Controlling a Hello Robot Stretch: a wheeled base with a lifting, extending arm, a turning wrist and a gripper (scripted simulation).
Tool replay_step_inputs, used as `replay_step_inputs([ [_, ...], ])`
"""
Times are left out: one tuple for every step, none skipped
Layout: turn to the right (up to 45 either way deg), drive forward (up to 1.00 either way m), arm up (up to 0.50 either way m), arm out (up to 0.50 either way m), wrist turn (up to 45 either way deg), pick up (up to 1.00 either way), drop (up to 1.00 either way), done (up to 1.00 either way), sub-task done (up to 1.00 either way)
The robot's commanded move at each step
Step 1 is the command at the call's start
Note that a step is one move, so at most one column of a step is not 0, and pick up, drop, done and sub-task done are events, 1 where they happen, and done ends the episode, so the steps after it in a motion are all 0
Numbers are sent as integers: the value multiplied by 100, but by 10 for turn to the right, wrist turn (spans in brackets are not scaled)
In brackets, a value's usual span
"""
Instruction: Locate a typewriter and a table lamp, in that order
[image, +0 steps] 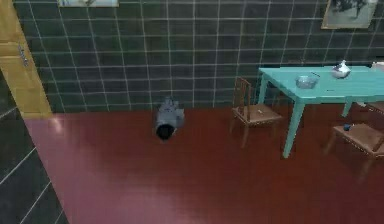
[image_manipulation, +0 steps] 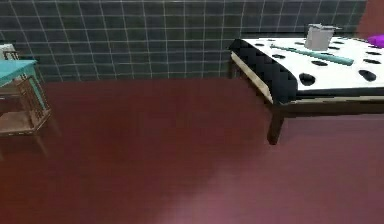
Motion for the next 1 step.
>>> replay_step_inputs([
  [-30,0,0,0,0,0,0,0,0],
])
